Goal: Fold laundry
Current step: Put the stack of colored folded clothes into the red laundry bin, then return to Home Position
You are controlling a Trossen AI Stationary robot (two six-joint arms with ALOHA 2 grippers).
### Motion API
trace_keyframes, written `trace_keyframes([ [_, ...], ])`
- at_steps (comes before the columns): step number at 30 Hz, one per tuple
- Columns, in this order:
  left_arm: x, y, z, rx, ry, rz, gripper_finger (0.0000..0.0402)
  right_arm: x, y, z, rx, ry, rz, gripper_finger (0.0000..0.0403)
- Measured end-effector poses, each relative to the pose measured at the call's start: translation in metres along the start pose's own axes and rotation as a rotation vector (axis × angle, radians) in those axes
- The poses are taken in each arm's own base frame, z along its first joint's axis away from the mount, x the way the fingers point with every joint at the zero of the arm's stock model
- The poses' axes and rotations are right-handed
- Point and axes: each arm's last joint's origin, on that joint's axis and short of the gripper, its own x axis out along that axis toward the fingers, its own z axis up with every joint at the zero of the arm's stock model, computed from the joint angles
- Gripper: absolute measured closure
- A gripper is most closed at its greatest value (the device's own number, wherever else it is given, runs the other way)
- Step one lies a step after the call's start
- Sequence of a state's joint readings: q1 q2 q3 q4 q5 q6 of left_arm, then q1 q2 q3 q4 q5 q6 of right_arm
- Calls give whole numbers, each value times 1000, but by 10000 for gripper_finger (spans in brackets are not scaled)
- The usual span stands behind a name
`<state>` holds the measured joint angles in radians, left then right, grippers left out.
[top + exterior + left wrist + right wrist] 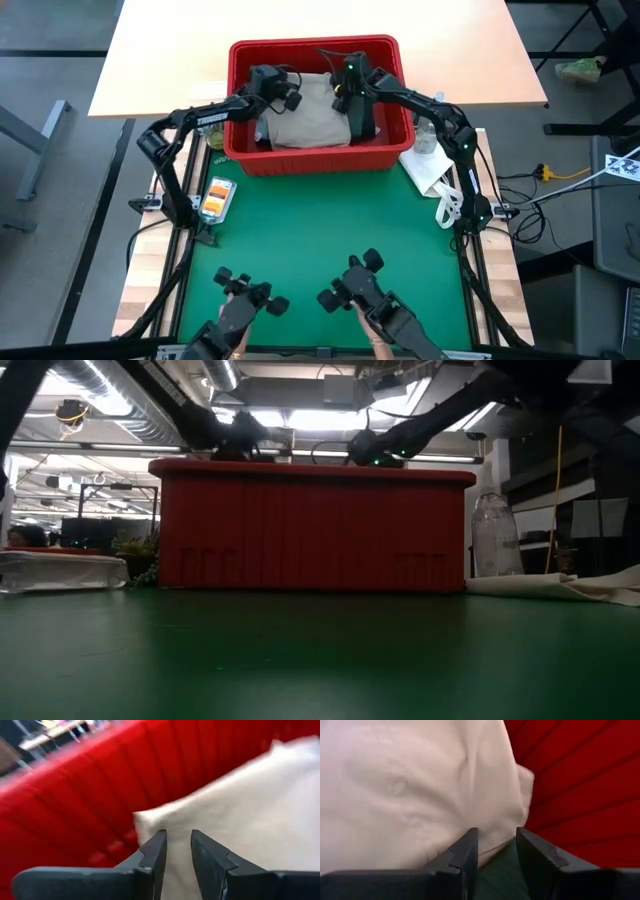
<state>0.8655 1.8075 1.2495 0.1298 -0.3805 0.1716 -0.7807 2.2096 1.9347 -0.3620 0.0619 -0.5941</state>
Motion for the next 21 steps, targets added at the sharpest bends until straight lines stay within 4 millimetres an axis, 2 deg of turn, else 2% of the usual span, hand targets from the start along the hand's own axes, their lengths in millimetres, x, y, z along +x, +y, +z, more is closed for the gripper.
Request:
trace_keyframes([
  [4,-31,12,27,-15,-91,28,315,-22,-11,10,-89,6,-74,269],
  [8,-74,19,52,64,-172,2,315,-62,-26,27,-94,-31,-144,269],
  [11,-115,22,65,142,-198,-30,315,-102,-32,39,-109,-74,-136,269],
  [14,-155,23,69,194,-193,-86,315,-146,-30,51,-128,-92,-110,269],
  [21,-241,34,63,209,-189,-248,319,-252,-8,64,-213,-133,-22,269],
])
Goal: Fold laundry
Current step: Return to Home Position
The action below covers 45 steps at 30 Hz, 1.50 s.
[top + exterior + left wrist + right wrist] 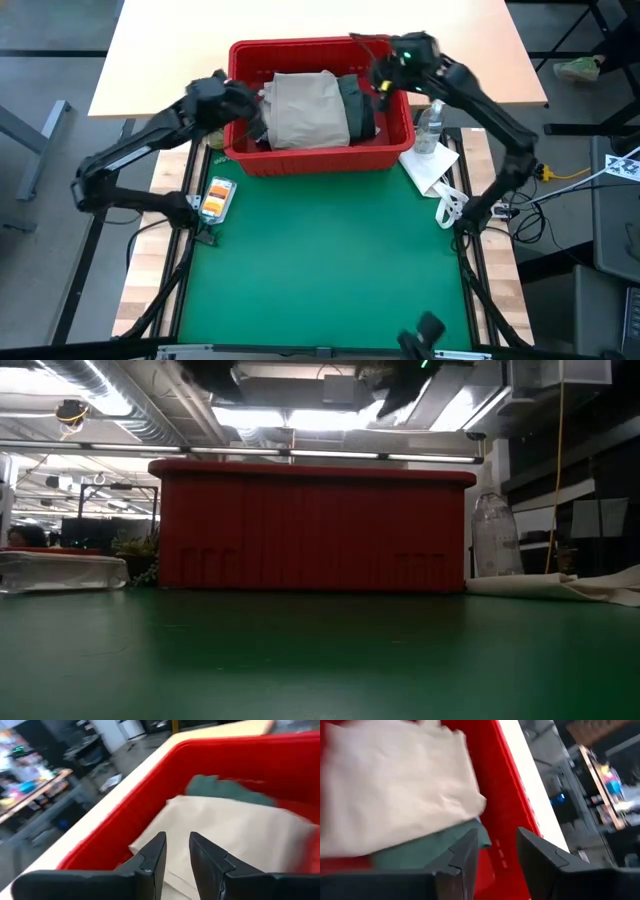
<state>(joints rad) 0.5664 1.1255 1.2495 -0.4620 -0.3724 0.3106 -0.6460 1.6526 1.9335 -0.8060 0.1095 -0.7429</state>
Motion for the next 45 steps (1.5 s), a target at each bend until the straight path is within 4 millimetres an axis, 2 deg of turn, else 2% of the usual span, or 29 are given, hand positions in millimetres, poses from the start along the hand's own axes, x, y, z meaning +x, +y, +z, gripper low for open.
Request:
trace_keyframes([
  [5,-53,3,-1,-36,-76,-140,349,-65,12,10,-31,-125,100,269],
  [10,-101,11,-15,-136,-84,-242,394,-118,23,7,-57,-178,171,269],
  [13,-122,13,-29,-162,-43,-331,397,-142,36,-3,-60,-175,188,269],
  [17,-140,13,-46,-209,-44,-453,400,-159,65,-25,-7,-182,203,269],
  [21,-146,6,-71,-238,-88,-525,397,-161,100,-54,65,-266,193,269],
  [24,-143,-3,-92,-291,-128,-543,396,-157,128,-79,124,-347,209,269],
  [33,-106,-53,-152,-372,-353,-686,395,-128,208,-142,225,-554,292,269],
  [37,-90,-73,-174,-380,-407,-720,395,-122,233,-164,229,-659,314,269],
  [45,-75,-98,-211,-385,-451,-752,395,-120,258,-195,279,-734,322,269],
])
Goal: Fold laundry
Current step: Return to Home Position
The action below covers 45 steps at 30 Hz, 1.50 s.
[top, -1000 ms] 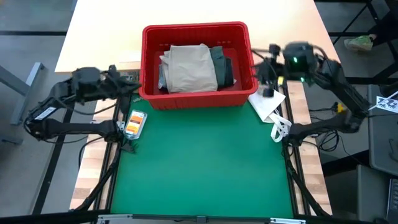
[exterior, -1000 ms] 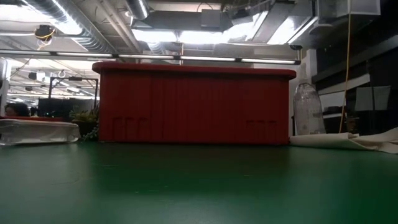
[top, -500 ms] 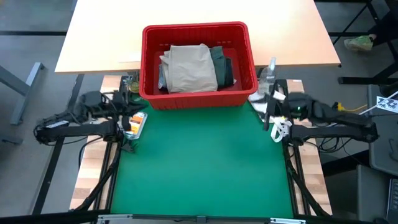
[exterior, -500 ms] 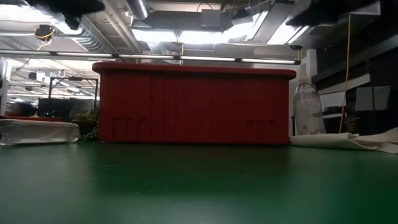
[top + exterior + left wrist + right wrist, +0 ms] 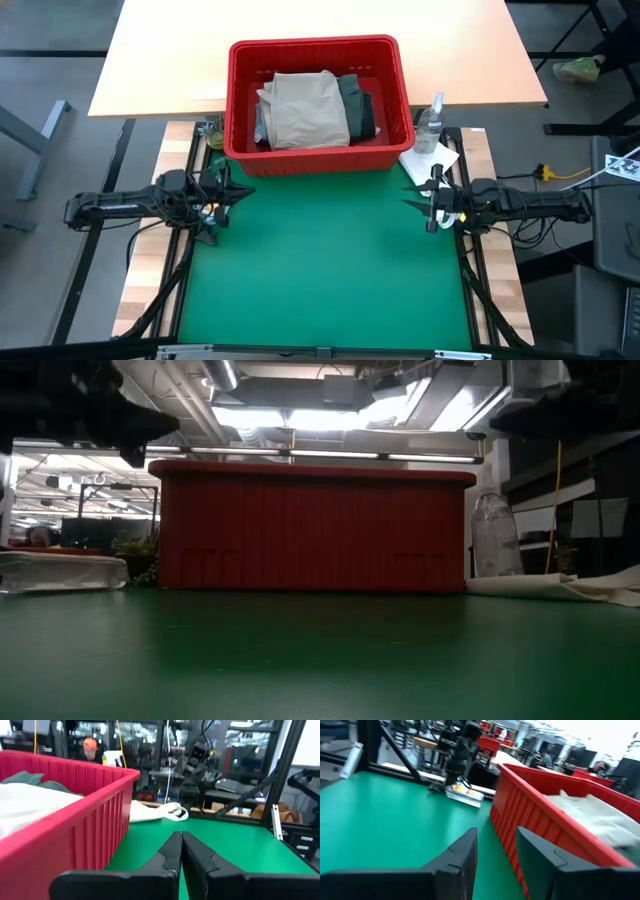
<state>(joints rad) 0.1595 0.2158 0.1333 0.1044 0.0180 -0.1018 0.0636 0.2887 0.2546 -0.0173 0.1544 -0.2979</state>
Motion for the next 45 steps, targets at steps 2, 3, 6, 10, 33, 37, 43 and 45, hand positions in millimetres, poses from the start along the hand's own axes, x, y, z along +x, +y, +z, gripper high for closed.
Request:
trace_keyframes([
  [2,0,1,-10,5,-33,-1,395,-3,2,-7,-4,3,-29,269],
  [3,0,2,-15,5,-47,4,395,-4,4,-10,-11,2,-44,269],
  [6,-2,3,-26,6,-64,22,395,-8,6,-18,-11,-16,-61,269],
  [10,-4,3,-26,38,-63,19,395,-12,10,-25,-7,-42,-52,269],
  [33,-11,4,-31,45,-34,31,395,-20,13,-35,-10,-42,29,269],
  [37,-11,3,-30,24,-44,27,395,-20,13,-35,-15,-42,29,269],
  [43,-11,3,-30,29,-44,28,395,-20,13,-35,-19,-40,28,269],
  [45,-11,3,-30,30,-44,28,395,-20,13,-36,-24,-34,29,273],
])
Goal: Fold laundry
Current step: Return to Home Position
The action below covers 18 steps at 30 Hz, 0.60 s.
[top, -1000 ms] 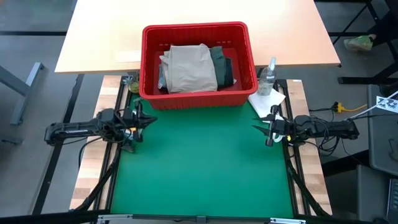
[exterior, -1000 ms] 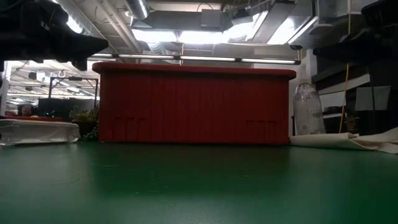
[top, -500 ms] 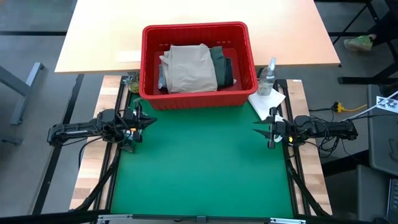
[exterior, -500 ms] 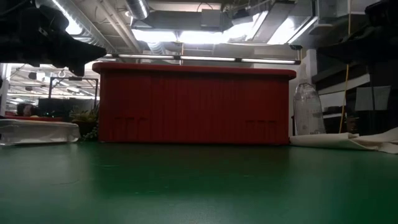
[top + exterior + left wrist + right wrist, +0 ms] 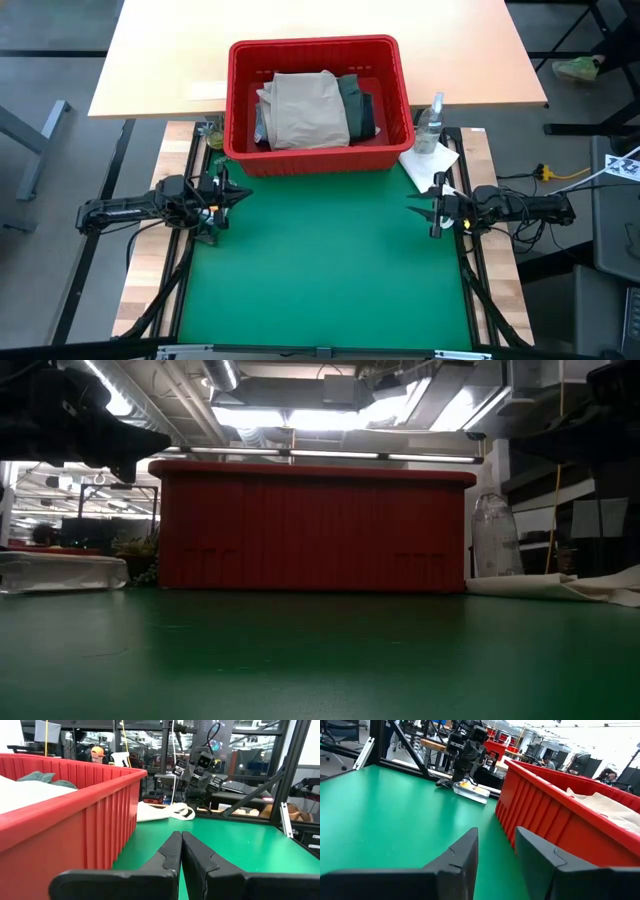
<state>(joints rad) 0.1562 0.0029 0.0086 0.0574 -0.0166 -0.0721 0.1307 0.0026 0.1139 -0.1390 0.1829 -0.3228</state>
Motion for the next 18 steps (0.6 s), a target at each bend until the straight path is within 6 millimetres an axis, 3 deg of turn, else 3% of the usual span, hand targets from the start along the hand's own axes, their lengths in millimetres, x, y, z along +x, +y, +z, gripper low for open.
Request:
trace_keyframes([
  [4,0,0,0,0,0,0,395,0,0,0,-72,3,-3,303],
  [11,0,0,0,1,0,0,395,0,-1,-1,-152,24,-49,395],
  [18,0,0,0,1,0,1,395,9,6,-16,-198,-66,-55,375],
])
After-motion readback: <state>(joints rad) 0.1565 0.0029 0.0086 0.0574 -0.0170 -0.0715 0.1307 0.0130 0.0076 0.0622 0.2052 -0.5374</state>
